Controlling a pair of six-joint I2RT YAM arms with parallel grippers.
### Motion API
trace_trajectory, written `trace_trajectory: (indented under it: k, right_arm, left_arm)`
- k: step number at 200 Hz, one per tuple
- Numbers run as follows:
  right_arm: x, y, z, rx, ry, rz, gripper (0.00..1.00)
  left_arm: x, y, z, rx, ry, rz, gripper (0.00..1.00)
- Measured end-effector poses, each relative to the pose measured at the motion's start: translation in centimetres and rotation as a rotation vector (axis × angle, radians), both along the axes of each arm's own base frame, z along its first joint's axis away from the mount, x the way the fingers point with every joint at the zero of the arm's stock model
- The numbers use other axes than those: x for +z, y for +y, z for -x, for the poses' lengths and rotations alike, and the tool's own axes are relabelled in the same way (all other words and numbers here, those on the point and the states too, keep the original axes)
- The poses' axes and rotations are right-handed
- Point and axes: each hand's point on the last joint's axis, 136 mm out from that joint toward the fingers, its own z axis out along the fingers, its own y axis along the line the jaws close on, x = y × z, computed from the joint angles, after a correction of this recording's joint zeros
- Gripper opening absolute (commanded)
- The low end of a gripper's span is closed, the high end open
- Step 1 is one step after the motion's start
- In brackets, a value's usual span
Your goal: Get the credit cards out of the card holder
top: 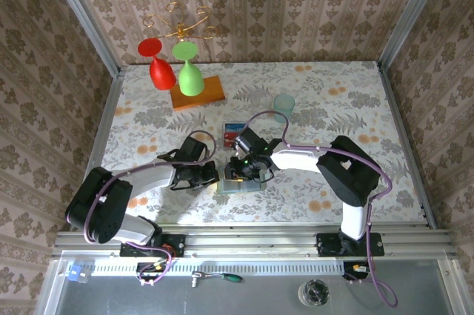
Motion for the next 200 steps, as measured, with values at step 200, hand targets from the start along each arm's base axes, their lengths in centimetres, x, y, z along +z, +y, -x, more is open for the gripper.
trace_trajectory:
  k: [200]
  right_arm:
    - [-1.1,-2.3,0.2,-0.045,-0.02,0.065,0.29]
  left_arm:
    - [1.6,-0.3,-0.6,0.0,-0.039,0.022,0.1]
